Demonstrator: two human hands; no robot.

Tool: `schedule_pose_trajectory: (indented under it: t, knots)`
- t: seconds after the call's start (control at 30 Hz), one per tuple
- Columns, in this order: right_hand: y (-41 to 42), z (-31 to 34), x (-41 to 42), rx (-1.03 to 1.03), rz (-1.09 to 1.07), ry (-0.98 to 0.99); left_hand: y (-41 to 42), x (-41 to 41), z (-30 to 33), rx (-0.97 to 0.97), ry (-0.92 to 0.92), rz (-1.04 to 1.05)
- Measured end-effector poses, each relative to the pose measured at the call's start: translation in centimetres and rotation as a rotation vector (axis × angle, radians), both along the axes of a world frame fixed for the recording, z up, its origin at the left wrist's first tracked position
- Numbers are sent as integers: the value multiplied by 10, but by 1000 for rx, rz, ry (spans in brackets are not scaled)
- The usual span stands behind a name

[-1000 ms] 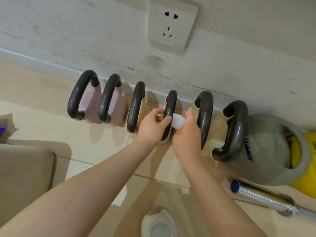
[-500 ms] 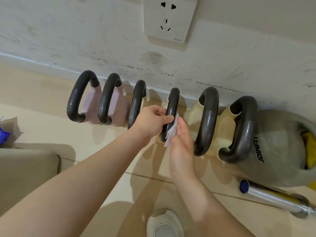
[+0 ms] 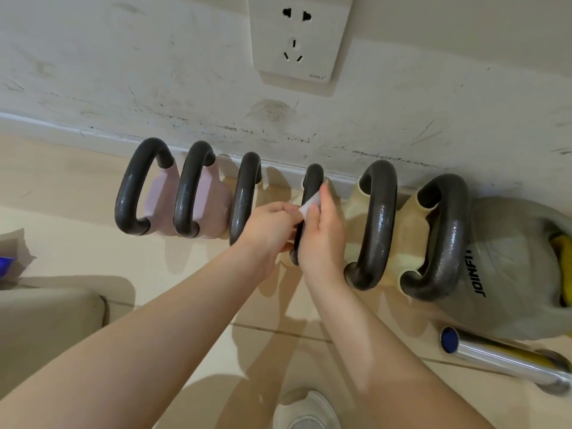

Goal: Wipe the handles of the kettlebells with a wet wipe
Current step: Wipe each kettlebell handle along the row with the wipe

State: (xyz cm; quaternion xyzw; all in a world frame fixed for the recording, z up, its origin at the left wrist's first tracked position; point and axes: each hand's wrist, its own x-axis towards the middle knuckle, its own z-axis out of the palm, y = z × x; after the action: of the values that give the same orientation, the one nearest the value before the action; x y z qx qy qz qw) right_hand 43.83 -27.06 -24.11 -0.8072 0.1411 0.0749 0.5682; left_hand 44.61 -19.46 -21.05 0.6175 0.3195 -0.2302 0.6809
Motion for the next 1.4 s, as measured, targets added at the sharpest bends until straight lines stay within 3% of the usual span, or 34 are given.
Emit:
schedule_pose_trajectory:
  t: [0.13, 0.33, 0.4, 0.53, 0.63, 0.8, 0.93, 1.07, 1.4]
  knots:
    - [2, 3, 25, -68, 58, -10, 2, 1, -3, -43, 41, 63]
    - [-8, -3, 87, 123, -25, 290, 9, -4, -3, -43, -30, -92]
    - [-12, -7, 89, -38, 75, 270, 12, -5, -5, -28, -49, -146]
    - [-13, -1, 87, -373, 410, 20, 12, -5, -13, -8, -108, -178]
    - [-15, 5, 105, -496, 532, 80, 12, -7, -13, -15, -118, -161]
    - [5, 24, 91, -1122, 1004, 3, 13, -9, -15, -78, -24, -89]
    - [4, 22, 43, -1298, 1133, -186, 16, -13, -18, -166, 78, 95]
    - [0, 7, -6, -1490, 1308, -340, 22, -21, -24, -143, 134, 65]
    - [-33, -52, -44, -1688, 1043, -654, 29, -30, -16, -184, 49, 31]
